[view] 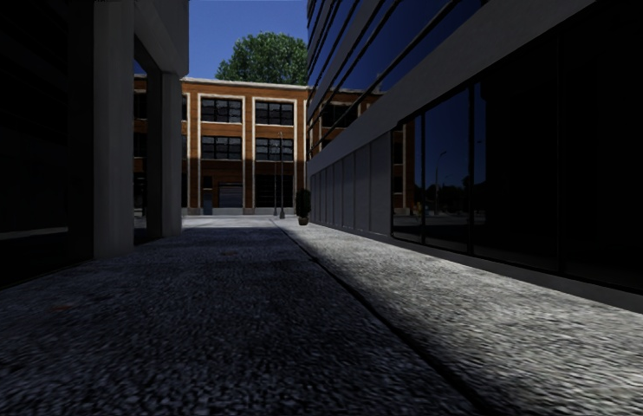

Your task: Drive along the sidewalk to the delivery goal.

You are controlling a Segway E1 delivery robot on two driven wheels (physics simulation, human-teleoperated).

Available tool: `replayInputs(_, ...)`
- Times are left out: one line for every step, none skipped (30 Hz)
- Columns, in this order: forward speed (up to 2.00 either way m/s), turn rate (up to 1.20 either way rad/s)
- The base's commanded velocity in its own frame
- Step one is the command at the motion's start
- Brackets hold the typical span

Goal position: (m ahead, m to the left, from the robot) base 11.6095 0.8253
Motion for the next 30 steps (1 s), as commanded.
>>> replayInputs(2.0, 0.0)
replayInputs(2.0, 0.0)
replayInputs(2.0, 0.0)
replayInputs(2.0, 0.0)
replayInputs(2.0, 0.0)
replayInputs(2.0, 0.0)
replayInputs(2.0, 0.0)
replayInputs(2.0, 0.0)
replayInputs(2.0, 0.0)
replayInputs(2.0, 0.0)
replayInputs(2.0, 0.0)
replayInputs(2.0, 0.0)
replayInputs(2.0, 0.0)
replayInputs(2.0, 0.0)
replayInputs(2.0, 0.0)
replayInputs(2.0, 0.0)
replayInputs(2.0, 0.0)
replayInputs(2.0, 0.0)
replayInputs(2.0, 0.0)
replayInputs(2.0, 0.0)
replayInputs(2.0, 0.0)
replayInputs(2.0, 0.0)
replayInputs(2.0, 0.0)
replayInputs(2.0, 0.0)
replayInputs(2.0, 0.0)
replayInputs(2.0, 0.0)
replayInputs(2.0, 0.0)
replayInputs(2.0, 0.0)
replayInputs(2.0, 0.0)
replayInputs(2.0, 0.0)
